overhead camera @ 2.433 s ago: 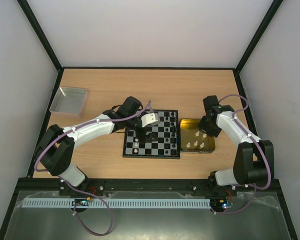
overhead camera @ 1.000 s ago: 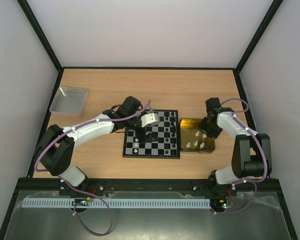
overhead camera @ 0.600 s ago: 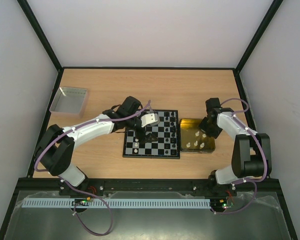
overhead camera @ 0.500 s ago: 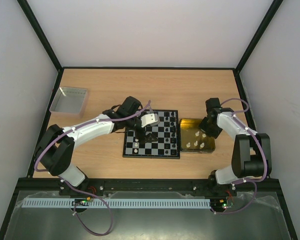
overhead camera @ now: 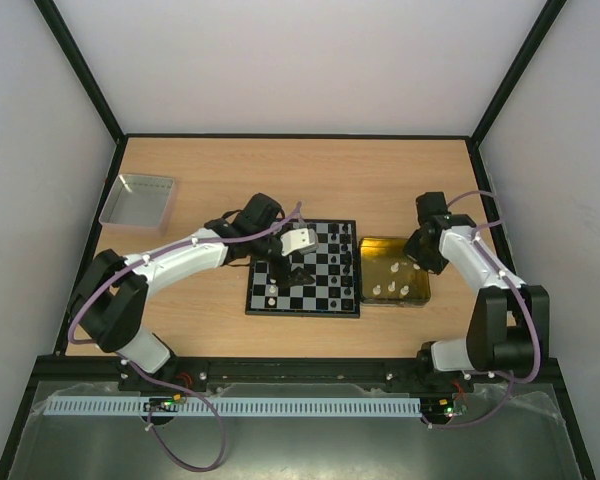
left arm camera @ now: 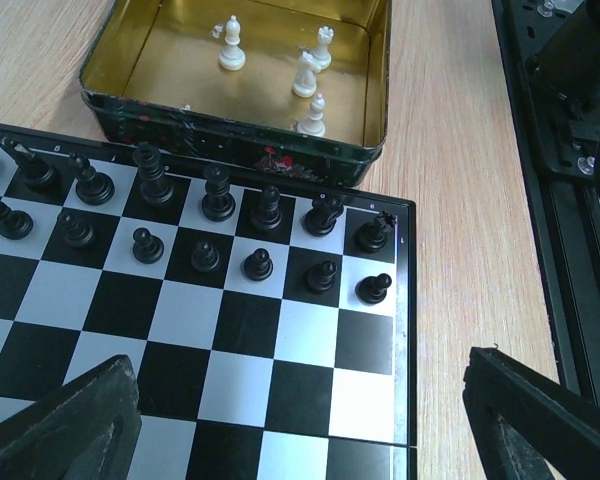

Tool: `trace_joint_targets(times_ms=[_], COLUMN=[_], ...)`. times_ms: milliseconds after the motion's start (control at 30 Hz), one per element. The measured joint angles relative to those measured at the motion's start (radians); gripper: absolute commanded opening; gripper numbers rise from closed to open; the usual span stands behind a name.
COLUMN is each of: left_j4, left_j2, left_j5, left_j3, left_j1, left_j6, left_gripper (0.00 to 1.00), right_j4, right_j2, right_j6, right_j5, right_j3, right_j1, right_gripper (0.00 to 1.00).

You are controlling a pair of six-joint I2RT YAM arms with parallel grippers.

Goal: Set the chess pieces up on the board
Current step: Pick up the chess piece from the storage box.

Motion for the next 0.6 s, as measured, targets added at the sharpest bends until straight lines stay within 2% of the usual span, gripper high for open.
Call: trace_joint_targets(times_ms=[200,333,600], left_j4=[-0.035,-0.064,-0.084], left_j2=[-0.019,-0.041,-0.134], left_j5=[-0.012,-0.021,-0.028], left_j3=[0.000,0.000,-0.033], left_j1=[0.002,0.023,0.142], left_j6=[0.027,0.046,0.055], left_gripper=[0.78,0.78,0.81], right_j4=[-0.050,-0.075,-0.116], right_j2=[-0.053,-0.063,-0.045], right_j6=[0.001,0.009,0.052], right_j5=[0.029,0.034,0.035], right_j3=[0.074,0.140,0.256], right_j1=[0.024,0.082,0.251], right_gripper=[0.02,0.02,0.02])
